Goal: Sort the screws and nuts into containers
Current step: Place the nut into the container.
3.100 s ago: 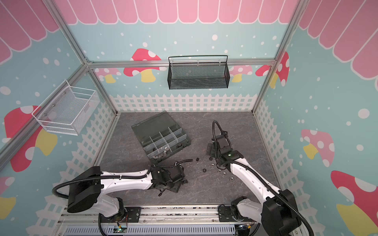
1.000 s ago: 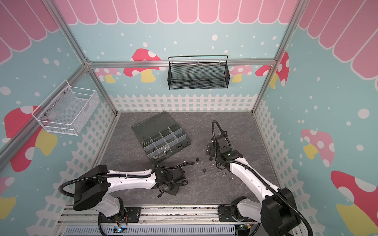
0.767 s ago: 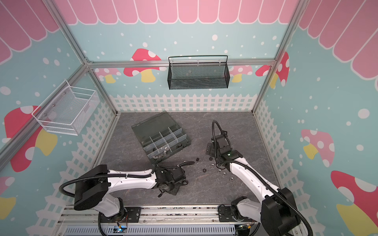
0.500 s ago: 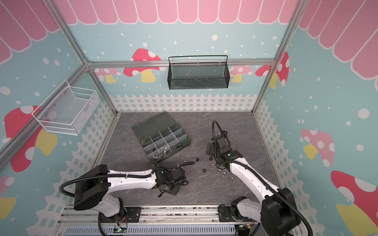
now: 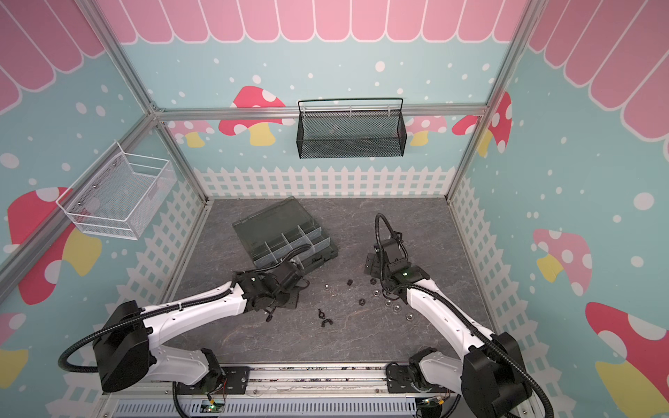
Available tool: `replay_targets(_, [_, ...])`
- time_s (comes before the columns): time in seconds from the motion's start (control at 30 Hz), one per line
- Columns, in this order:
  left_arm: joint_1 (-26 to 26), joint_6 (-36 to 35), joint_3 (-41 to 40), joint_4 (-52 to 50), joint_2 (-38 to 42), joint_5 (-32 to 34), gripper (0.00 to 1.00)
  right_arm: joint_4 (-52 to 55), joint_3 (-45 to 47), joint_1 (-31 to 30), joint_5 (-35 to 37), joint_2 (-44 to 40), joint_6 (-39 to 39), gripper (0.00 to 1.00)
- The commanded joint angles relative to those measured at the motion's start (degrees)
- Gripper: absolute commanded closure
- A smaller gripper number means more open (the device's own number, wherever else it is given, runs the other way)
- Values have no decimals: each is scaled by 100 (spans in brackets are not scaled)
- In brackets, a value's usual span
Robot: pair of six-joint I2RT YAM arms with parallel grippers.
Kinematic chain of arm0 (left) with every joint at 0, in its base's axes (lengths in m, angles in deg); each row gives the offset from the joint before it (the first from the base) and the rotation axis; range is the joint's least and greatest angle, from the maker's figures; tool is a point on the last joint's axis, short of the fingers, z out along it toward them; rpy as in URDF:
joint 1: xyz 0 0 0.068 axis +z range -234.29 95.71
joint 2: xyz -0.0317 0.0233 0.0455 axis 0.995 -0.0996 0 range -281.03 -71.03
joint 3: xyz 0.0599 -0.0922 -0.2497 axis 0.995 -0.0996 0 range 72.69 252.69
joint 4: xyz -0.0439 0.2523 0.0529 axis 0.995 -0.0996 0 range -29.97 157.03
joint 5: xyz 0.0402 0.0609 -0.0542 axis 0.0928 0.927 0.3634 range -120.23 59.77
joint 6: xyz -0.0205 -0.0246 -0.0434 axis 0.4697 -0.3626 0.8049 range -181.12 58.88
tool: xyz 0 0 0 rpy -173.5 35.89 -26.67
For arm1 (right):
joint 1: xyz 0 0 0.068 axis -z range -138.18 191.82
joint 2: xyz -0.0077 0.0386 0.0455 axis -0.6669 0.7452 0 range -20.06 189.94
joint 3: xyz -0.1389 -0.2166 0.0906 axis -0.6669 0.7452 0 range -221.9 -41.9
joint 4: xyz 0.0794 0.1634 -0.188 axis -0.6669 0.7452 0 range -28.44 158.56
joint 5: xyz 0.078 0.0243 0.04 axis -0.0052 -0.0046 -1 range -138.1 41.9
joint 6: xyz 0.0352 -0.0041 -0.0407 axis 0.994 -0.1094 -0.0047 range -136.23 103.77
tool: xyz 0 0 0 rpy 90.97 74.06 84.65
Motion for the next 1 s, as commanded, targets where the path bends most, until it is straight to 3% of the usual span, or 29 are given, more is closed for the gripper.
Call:
replay_targets(0.0, [575,-374,261,-111,204,630,100,-35,-12,29,27,54,103,3])
replay_targets(0.13, [1386,-630,419,56,216,600,100,-61,-95,30,-19,140,81,3])
replay_targets(0.23, [1898,-830,503,233,62,196,100,-93,-137,28,-21,169,60,3])
replay_targets(0.4, [2349,-1012,667,368,-425,96,100,-142,-140,32,35,225,49,3])
replay_targets(0.7, [2738,-1085,694,740,-1017,-121,100,-123,-227,31,23,301,57,3])
replay_targets(0.97, [2757,-1067,657,928,-1233,-124,93,-116,-248,26,48,318,34,3])
